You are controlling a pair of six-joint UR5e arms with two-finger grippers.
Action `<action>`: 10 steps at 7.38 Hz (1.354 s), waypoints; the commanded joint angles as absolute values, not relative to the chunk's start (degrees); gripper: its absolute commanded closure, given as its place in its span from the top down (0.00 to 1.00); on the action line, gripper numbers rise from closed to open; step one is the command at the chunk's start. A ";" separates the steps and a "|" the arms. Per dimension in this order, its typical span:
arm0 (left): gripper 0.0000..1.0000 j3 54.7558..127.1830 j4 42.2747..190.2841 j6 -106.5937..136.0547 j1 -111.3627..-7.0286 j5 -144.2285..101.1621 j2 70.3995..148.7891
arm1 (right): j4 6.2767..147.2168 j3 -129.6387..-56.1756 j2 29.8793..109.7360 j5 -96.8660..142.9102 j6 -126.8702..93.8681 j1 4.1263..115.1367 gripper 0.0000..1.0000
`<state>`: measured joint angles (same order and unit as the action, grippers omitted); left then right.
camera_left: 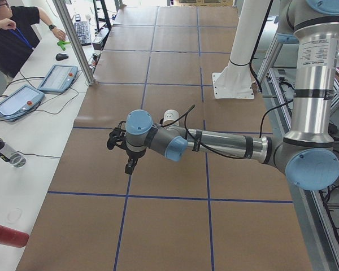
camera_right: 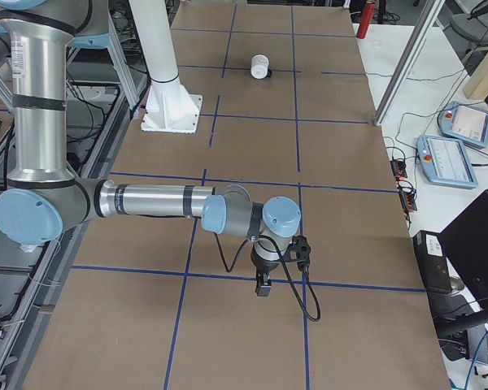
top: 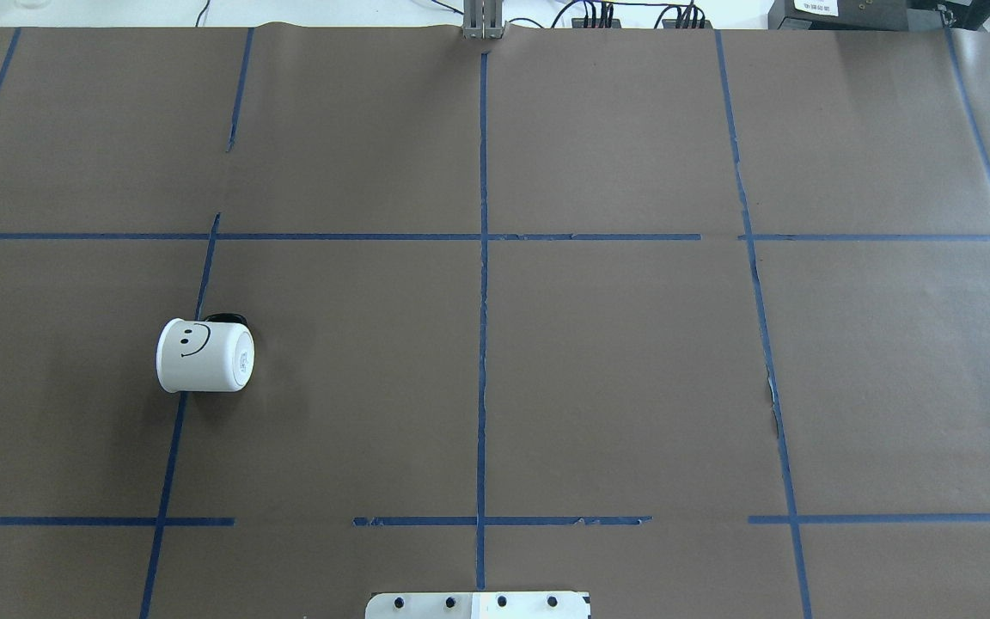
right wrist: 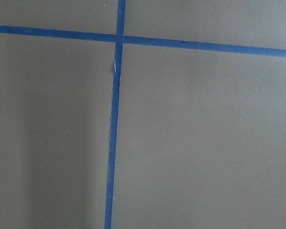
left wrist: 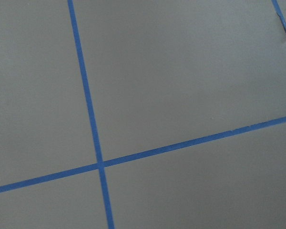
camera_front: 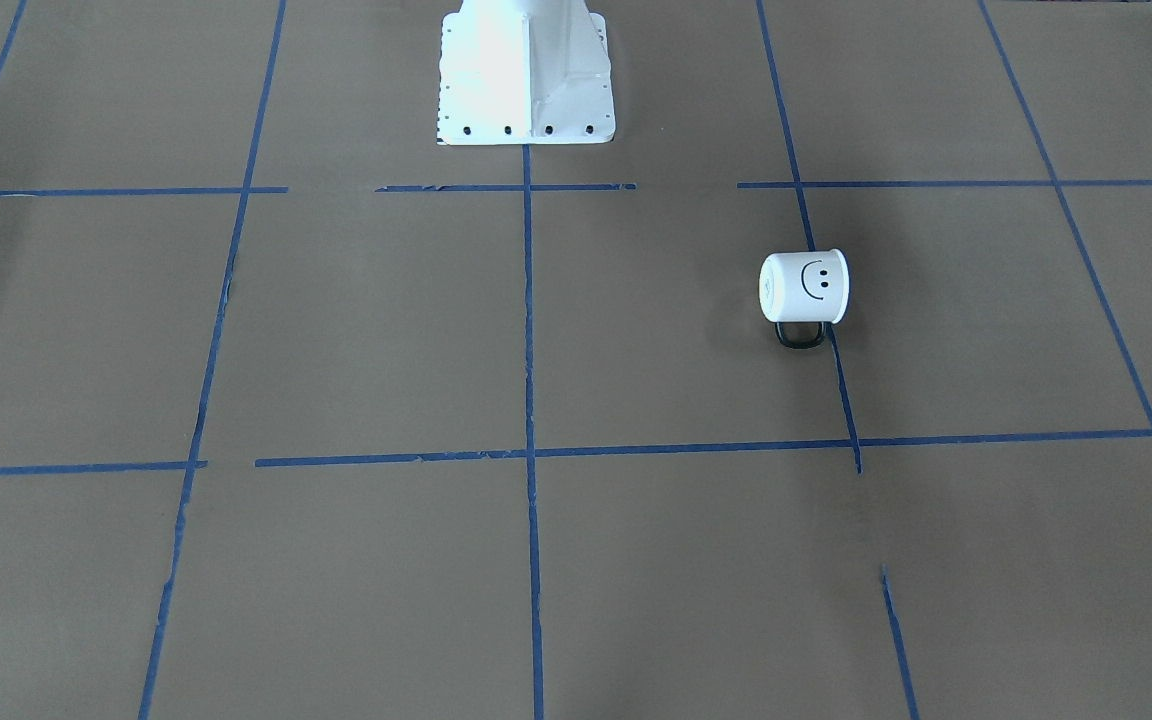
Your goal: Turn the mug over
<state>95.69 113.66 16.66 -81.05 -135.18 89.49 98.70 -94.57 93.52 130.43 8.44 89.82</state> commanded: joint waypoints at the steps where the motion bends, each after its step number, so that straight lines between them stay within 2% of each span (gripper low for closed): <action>1: 1.00 95.54 129.38 40.23 -71.33 -129.06 86.33 | 98.70 -94.57 93.52 130.43 8.44 89.82 1.00; 5: 1.00 95.19 156.03 72.71 -51.37 -118.58 81.92 | 98.70 -94.57 93.52 130.43 8.44 89.82 1.00; 8: 1.00 90.20 181.30 84.00 -43.00 -114.11 82.79 | 98.70 -94.57 93.52 130.43 8.44 89.82 1.00; 10: 1.00 87.20 189.46 85.51 -42.54 -113.47 87.42 | 98.70 -94.57 93.52 130.43 8.44 89.82 1.00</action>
<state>89.01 183.84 84.26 -43.20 -114.00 84.55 98.70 -94.57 93.51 130.43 8.44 89.83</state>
